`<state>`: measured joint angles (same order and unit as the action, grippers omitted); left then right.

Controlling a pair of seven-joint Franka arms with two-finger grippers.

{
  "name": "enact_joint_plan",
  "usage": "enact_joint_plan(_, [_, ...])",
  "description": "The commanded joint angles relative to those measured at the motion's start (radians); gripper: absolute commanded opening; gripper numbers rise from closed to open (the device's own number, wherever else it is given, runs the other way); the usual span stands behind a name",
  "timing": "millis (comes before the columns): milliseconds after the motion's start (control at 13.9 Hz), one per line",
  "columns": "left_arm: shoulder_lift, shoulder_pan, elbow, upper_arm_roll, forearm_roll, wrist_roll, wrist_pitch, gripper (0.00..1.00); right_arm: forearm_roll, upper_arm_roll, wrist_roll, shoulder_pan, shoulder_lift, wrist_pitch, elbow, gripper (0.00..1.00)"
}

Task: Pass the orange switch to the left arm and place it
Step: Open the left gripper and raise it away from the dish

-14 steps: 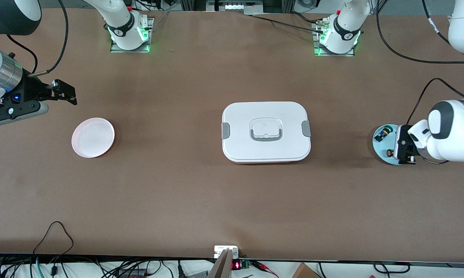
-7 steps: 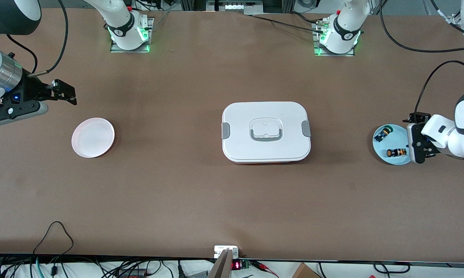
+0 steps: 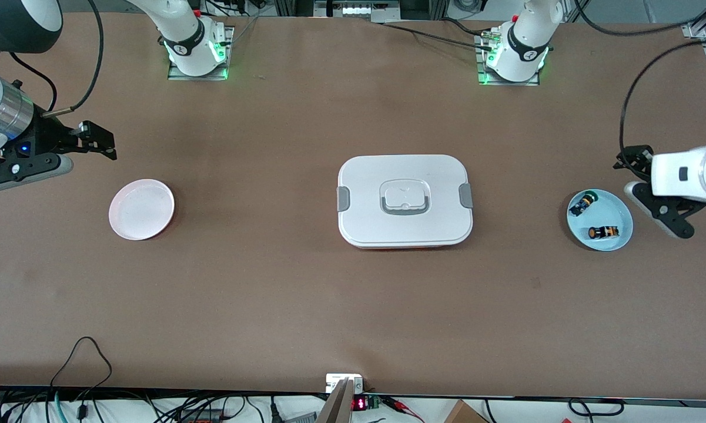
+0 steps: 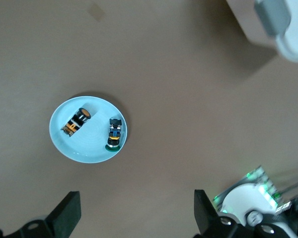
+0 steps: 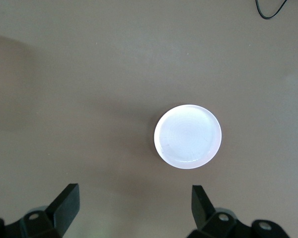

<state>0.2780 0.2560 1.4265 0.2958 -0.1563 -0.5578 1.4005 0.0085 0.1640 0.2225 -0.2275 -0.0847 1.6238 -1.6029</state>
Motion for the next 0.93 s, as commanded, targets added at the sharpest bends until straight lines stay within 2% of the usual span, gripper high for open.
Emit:
enact_joint_plan(0, [-0.164,-0.113,0.133,-0.116,0.03,0.359,0.113,1.0,-0.001,0.002,-0.015,-0.001,-0.007,-0.004,0.018,1.0])
enact_joint_plan(143, [-0.261,-0.141,0.245,-0.148,0.05,0.519,0.226,1.0,-0.001,0.002,-0.015,0.0,-0.007,-0.004,0.018,1.0])
enact_joint_plan(287, [-0.312,-0.185,0.304,-0.265,0.172,0.521,0.282,1.0,-0.001,0.002,-0.015,0.0,-0.007,-0.004,0.018,1.0])
enact_joint_plan(358, [-0.313,-0.188,0.311,-0.288,0.22,0.512,0.297,1.0,-0.001,0.002,-0.015,0.0,-0.007,-0.005,0.018,1.0])
enact_joint_plan(573, [-0.327,-0.21,0.315,-0.29,0.213,0.507,0.284,1.0,-0.001,0.002,-0.015,0.002,-0.007,-0.004,0.018,1.0])
enact_joint_plan(717, [-0.323,-0.231,0.302,-0.287,0.135,0.506,0.284,1.0,-0.001,0.002,-0.015,0.002,-0.007,-0.004,0.018,1.0])
enact_joint_plan(860, [-0.326,-0.242,0.301,-0.29,0.119,0.48,0.246,1.0,-0.001,0.002,-0.015,0.002,-0.007,-0.004,0.018,1.0])
